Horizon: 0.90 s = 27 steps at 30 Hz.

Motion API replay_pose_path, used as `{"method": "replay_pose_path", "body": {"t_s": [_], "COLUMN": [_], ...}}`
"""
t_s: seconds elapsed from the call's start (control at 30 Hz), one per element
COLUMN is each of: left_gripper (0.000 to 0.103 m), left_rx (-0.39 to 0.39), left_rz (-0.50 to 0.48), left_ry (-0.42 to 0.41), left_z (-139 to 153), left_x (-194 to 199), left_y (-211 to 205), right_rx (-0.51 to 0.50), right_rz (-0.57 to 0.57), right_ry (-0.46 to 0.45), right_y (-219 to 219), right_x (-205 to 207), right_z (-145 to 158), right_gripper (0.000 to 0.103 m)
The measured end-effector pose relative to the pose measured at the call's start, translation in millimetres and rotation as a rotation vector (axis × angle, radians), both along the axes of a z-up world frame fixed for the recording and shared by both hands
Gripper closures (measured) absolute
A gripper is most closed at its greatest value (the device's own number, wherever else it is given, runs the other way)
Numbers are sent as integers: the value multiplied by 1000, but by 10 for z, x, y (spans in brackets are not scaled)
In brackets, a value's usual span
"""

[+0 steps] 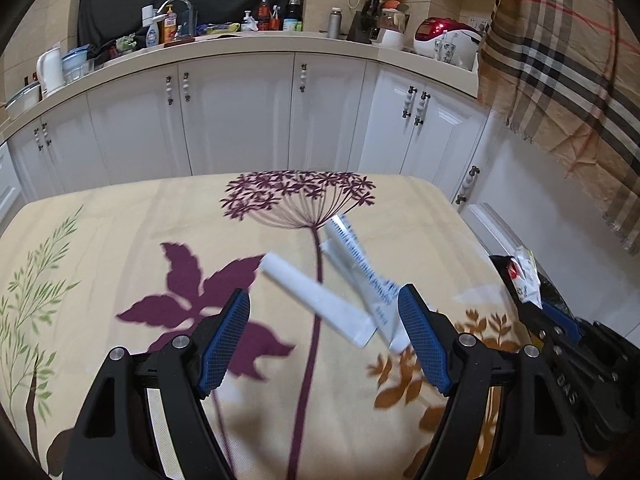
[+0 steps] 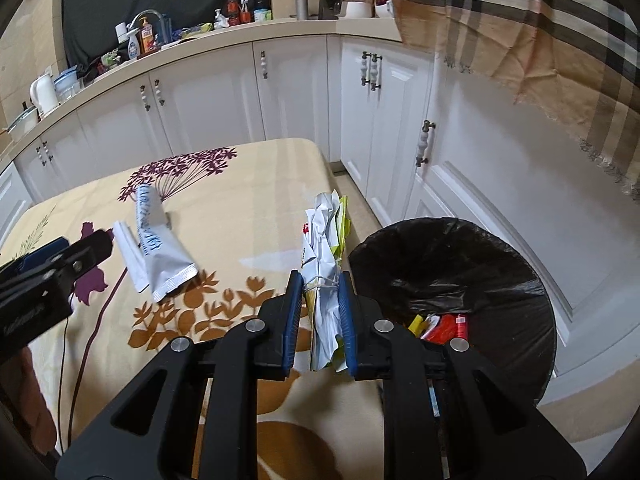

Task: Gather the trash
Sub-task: 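Grasp the milk-powder packet with the left tool while the right tool holds the wrapper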

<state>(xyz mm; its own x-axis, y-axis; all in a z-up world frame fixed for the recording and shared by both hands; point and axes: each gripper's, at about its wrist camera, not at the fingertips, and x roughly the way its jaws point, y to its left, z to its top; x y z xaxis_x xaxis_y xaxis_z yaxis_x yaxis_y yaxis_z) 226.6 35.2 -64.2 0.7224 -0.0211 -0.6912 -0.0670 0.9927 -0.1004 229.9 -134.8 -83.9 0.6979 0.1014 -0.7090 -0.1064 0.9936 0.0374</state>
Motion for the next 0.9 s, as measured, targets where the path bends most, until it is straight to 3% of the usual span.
{"method": "replay_pose_path", "body": {"t_s": [0.33,0.43,0.6,0.63,0.7,0.9], "left_gripper": [29,40,69,71,87,95], "left_rx": [20,23,21,22,28,50], "left_rz": [-3,-7,-29,-32,-43,-70], "left_ry": [50,64,90,92,90,53], "left_z": [-161,-195,-247,-253,-261,-196], "left_x": [401,453,489,491,478,408], "left_y": [-168,-185,-205,-212,-233,-299], "right_rx": [27,34,46,48,51,55], "right_rz": [-22,-26,-30,-30,-32,-41], "right_ry": [-12,-14,-18,-19,-21,-30], "right_y": [-196,-245,-291,-295,-302,-345], "right_x": [68,80,76,75,69,16], "right_z": [5,6,5,7,8,19], "right_gripper": [85,85,85,85,85,85]}}
